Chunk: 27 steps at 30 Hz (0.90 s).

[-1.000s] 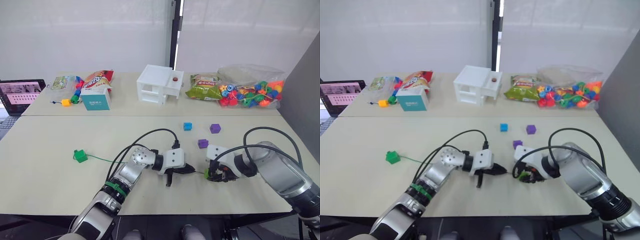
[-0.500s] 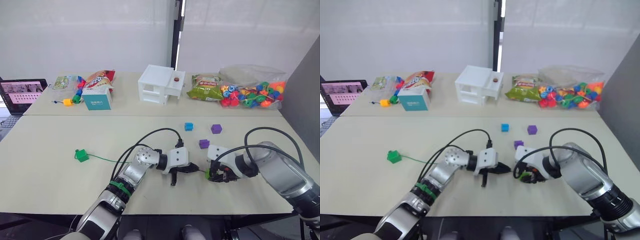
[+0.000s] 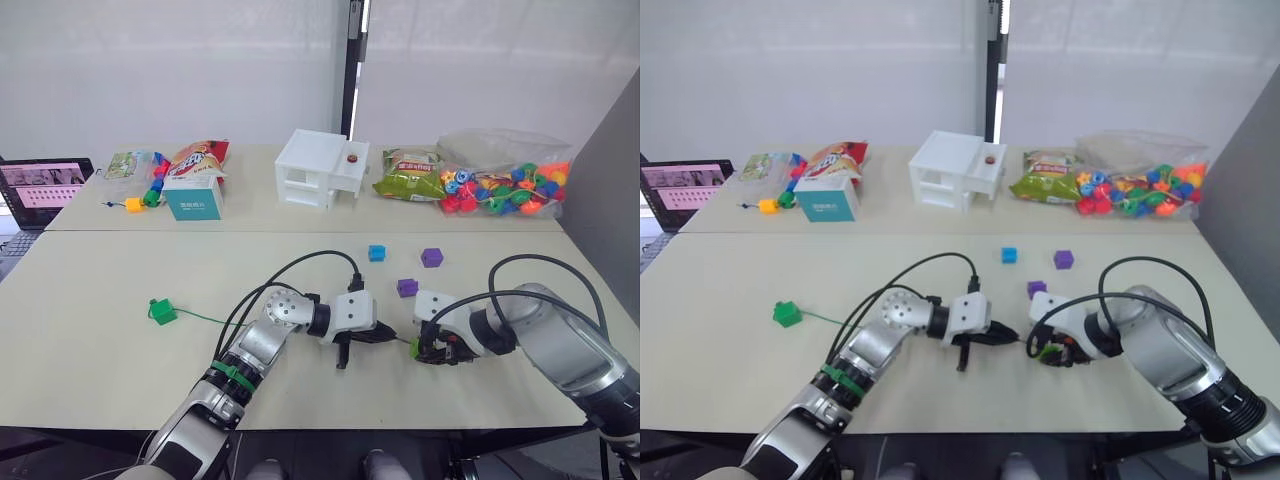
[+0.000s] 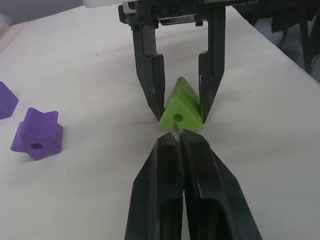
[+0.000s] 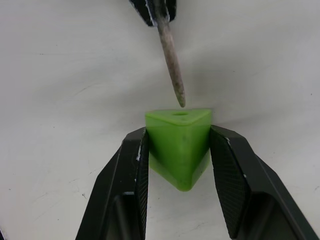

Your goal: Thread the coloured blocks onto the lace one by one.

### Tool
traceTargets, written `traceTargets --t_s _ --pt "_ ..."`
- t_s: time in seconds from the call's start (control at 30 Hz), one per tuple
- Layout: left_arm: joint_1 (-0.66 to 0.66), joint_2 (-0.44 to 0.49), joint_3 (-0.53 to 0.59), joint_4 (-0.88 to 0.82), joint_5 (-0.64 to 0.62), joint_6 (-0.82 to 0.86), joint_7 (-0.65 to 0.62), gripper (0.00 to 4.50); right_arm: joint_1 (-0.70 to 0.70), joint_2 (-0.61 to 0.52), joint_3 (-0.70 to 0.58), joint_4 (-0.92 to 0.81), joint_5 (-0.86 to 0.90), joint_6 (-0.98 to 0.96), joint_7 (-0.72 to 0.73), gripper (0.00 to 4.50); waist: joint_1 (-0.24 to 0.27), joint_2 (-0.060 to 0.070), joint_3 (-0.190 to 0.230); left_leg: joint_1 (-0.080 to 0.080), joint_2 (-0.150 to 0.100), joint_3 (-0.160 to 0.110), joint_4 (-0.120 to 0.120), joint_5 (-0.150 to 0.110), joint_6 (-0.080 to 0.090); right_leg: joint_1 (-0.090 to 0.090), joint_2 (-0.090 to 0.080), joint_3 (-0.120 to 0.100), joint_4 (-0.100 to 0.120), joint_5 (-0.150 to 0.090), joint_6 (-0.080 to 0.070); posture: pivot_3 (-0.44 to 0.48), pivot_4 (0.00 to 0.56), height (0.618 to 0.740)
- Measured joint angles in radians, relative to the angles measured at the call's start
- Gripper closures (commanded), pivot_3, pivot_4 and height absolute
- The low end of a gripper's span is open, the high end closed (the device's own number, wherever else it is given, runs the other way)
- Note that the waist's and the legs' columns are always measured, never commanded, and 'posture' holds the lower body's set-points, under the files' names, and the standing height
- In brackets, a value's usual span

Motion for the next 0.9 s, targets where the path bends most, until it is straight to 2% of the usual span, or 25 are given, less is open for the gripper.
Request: traceTargets --t_s 0.23,0.53,0.73,0.9 --pt "0.004 -0.014 -0.001 -0.001 0.0 0.005 0.004 4.5 0.0 0.0 0.0 0.0 0.0 -0.002 0.0 3.22 0.0 0.0 0.0 0.0 0.0 0.0 0.0 0.0 0.0 0.0 0.0 0.0 0.0 0.0 0.0 0.0 0.15 0.74" --pt "-0.009 -0.059 -0.001 0.079 0.001 -0.015 0.014 4.5 0.002 -0.001 -0.003 -0.001 0.0 0.004 -0.001 3.22 0.001 0.0 0.0 0.0 0.0 0.0 0.0 0.0 0.0 0.001 0.0 0.0 0.0 0.0 0.0 0.0 0.15 0.74" --pt "-0.028 -0.083 -0.012 0.174 0.018 -0.101 0.017 4.5 0.004 -0.006 -0.003 -0.002 0.0 0.005 0.0 3.22 0.003 0.0 0.0 0.0 0.0 0.0 0.0 0.0 0.0 0.002 0.0 0.0 -0.002 0.0 0.0 0.0 0.15 0.74" --pt "-0.069 -0.144 -0.018 0.295 0.045 -0.169 0.043 4.5 0.003 -0.004 -0.003 -0.002 0.0 0.005 0.0 3.22 0.003 0.0 0.0 0.001 0.0 0.0 0.0 0.0 0.0 0.002 0.0 0.0 -0.002 0.0 0.0 0.0 0.15 0.74"
